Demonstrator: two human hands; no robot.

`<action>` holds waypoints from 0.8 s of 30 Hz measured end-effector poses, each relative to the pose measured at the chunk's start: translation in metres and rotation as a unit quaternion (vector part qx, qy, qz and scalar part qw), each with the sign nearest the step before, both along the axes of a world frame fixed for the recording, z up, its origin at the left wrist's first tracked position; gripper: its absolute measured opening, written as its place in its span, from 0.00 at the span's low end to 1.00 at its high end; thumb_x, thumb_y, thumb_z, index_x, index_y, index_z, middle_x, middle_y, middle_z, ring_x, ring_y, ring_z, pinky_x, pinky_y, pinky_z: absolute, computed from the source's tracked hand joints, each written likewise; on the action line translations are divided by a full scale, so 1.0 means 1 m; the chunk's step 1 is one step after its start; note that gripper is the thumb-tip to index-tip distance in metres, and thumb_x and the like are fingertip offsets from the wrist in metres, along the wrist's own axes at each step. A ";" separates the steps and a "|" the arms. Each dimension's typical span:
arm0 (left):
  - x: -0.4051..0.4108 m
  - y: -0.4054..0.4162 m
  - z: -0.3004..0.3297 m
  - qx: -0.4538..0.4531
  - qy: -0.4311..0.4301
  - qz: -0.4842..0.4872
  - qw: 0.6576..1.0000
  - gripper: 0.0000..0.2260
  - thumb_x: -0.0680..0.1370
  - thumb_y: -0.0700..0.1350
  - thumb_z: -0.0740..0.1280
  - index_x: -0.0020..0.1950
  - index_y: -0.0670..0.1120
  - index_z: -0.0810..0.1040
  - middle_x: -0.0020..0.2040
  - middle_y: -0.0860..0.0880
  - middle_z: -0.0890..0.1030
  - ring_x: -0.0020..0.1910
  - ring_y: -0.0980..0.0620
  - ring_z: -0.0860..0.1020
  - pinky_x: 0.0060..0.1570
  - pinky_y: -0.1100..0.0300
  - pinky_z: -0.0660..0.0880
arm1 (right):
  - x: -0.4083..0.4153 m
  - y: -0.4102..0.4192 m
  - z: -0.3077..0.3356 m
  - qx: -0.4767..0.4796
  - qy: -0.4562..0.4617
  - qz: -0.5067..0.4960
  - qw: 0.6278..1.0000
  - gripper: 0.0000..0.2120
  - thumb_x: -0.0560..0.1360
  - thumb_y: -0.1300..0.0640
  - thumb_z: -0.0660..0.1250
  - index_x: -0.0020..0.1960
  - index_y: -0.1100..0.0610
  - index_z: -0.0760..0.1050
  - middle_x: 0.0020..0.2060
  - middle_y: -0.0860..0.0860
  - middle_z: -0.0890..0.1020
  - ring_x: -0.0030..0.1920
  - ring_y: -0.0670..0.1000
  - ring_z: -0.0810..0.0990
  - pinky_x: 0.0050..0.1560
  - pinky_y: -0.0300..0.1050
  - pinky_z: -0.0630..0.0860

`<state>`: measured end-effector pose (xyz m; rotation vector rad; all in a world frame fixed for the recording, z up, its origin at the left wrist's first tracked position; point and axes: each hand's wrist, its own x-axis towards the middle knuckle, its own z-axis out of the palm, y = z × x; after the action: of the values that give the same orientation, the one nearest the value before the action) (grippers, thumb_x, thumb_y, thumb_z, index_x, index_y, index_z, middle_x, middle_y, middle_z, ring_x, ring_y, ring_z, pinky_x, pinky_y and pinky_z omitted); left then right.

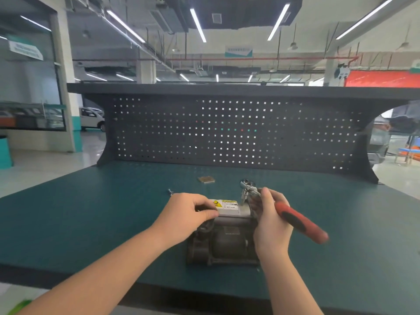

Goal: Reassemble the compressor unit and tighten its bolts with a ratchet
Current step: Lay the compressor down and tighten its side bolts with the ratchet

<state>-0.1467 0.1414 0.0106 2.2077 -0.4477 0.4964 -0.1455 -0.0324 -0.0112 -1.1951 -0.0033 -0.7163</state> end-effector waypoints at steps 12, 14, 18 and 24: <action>-0.006 -0.006 -0.027 -0.103 -0.041 -0.024 0.994 0.12 0.76 0.39 0.70 0.48 0.58 0.84 0.46 0.64 0.84 0.50 0.67 0.79 0.50 0.78 0.69 | -0.027 0.008 -0.007 0.296 -0.101 0.280 0.908 0.07 0.70 0.60 0.65 0.36 0.56 0.68 0.32 0.56 0.80 0.34 0.52 0.81 0.36 0.38 0.78; -0.004 -0.006 -0.028 -0.104 -0.036 -0.021 0.994 0.15 0.75 0.38 0.72 0.47 0.61 0.82 0.47 0.63 0.84 0.50 0.68 0.79 0.49 0.78 0.69 | -0.028 0.013 -0.010 0.285 -0.096 0.278 0.912 0.07 0.70 0.61 0.64 0.35 0.56 0.67 0.32 0.56 0.79 0.34 0.52 0.80 0.36 0.39 0.78; -0.002 -0.007 -0.031 -0.123 -0.032 -0.019 0.992 0.15 0.73 0.39 0.74 0.48 0.61 0.81 0.46 0.67 0.83 0.48 0.69 0.80 0.48 0.78 0.70 | -0.024 0.017 -0.011 0.270 -0.099 0.281 0.915 0.08 0.69 0.61 0.64 0.34 0.57 0.67 0.32 0.56 0.79 0.34 0.52 0.80 0.35 0.40 0.78; 0.001 -0.008 -0.035 -0.123 -0.036 -0.009 0.992 0.11 0.73 0.44 0.75 0.47 0.61 0.81 0.46 0.66 0.83 0.48 0.69 0.80 0.48 0.77 0.71 | -0.023 0.018 -0.014 0.232 -0.101 0.265 0.931 0.10 0.69 0.62 0.63 0.30 0.54 0.71 0.29 0.54 0.79 0.32 0.52 0.81 0.34 0.40 0.78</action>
<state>-0.1453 0.1333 -0.0248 1.9533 -0.4206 0.5918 -0.1683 -0.0139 -0.0251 -0.6164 -0.3038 -0.3274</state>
